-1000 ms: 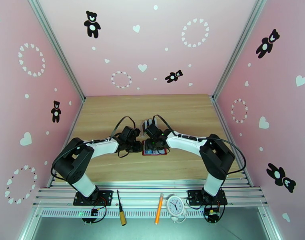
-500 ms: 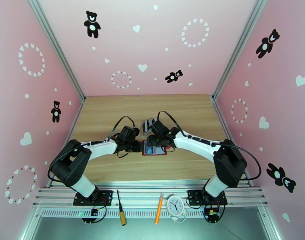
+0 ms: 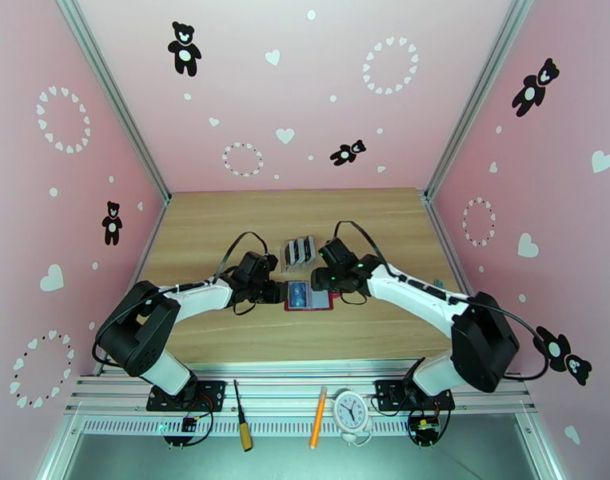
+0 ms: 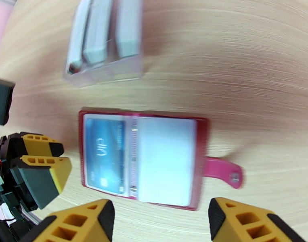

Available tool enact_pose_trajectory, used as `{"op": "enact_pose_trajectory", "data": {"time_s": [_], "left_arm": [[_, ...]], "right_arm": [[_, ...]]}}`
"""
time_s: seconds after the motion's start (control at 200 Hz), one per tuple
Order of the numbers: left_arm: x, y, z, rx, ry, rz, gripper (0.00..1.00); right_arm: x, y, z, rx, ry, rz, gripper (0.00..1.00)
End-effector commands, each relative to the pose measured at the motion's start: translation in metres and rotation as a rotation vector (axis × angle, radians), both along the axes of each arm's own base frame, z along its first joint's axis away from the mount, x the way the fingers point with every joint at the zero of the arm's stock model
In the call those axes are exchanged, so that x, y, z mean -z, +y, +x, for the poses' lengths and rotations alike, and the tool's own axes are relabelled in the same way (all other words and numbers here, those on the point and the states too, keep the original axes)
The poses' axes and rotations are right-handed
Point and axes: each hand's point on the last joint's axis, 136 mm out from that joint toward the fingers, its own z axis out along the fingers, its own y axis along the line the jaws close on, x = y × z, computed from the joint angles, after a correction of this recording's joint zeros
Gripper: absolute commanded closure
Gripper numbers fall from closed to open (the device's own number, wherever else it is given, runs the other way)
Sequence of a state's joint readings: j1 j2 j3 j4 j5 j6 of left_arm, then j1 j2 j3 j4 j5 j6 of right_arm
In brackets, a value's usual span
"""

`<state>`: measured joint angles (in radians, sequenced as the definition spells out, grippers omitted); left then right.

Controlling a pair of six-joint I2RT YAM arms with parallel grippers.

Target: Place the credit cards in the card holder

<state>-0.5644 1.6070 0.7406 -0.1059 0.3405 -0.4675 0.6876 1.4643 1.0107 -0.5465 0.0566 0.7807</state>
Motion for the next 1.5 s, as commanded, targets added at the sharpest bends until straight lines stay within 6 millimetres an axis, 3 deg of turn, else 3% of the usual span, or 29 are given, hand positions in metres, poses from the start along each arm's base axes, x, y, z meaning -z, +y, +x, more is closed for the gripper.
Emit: {"op": "enact_pose_trajectory", "data": {"time_s": [0.0,0.155,0.365,0.651,0.841,1.136,1.492], "left_arm": [[-0.008,-0.001,0.001,-0.001,-0.018,-0.028,0.50],[-0.006,0.000,0.001,-0.004,-0.016,-0.023,0.50],[-0.005,-0.001,0.001,-0.002,-0.014,-0.025,0.50],[-0.002,-0.002,0.000,0.003,-0.001,-0.029,0.51],[0.001,-0.004,0.000,0.008,0.012,-0.034,0.57],[0.004,-0.007,0.000,0.011,0.024,-0.045,0.57],[0.007,-0.008,0.000,0.013,0.036,-0.047,0.57]], "right_arm": [[-0.001,-0.022,-0.008,0.015,0.003,-0.031,0.31],[-0.001,-0.035,-0.008,0.035,-0.001,-0.028,0.31],[0.018,-0.046,-0.010,0.054,0.033,-0.023,0.32],[0.042,-0.039,-0.005,0.041,0.072,0.011,0.35],[0.052,-0.034,0.002,0.040,0.092,0.047,0.39],[0.066,-0.028,0.007,0.035,0.125,0.089,0.44],[0.082,-0.031,0.006,0.044,0.160,0.081,0.55]]}}
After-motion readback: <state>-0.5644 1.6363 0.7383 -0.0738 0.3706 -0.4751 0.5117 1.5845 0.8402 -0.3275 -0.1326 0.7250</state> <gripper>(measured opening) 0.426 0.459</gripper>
